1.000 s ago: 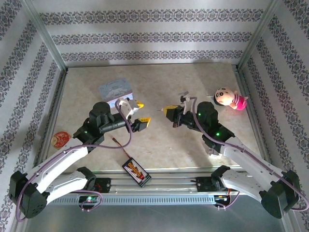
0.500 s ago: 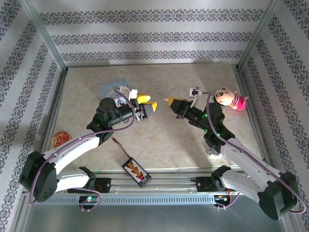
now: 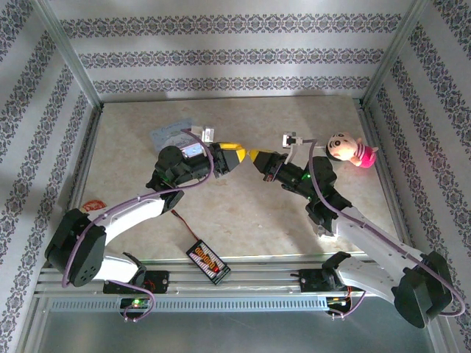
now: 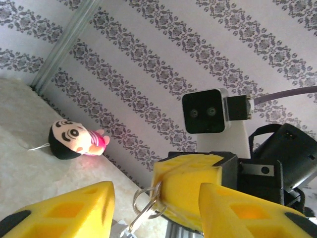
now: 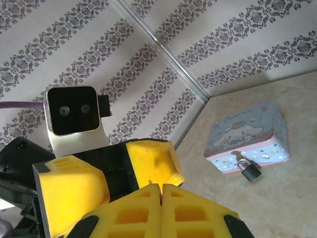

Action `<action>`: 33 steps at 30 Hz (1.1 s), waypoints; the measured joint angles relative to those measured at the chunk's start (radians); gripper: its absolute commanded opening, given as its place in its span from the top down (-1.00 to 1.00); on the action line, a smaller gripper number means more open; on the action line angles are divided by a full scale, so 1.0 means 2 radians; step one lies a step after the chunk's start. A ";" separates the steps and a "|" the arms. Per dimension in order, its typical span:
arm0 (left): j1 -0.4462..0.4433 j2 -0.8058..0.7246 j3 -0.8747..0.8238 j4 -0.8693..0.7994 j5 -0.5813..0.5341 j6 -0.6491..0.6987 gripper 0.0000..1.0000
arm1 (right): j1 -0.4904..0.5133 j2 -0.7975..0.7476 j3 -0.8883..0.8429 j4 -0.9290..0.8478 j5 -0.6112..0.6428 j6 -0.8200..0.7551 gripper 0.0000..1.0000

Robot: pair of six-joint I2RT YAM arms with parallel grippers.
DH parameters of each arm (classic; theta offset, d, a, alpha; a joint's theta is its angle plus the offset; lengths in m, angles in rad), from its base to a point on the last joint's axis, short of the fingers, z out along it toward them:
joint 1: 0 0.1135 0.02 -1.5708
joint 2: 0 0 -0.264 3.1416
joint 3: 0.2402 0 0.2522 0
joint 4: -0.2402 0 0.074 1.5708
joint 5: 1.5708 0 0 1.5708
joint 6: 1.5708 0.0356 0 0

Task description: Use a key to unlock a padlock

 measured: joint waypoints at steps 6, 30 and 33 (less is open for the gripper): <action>0.000 0.002 0.002 0.009 0.005 -0.009 0.19 | 0.002 0.004 0.001 0.003 0.000 0.003 1.00; 0.010 0.002 -0.005 0.007 0.013 -0.011 0.49 | 0.002 0.008 0.007 0.007 0.000 0.007 1.00; 0.010 0.002 -0.005 0.007 0.016 -0.011 0.59 | 0.002 0.008 0.007 0.007 0.000 0.007 1.00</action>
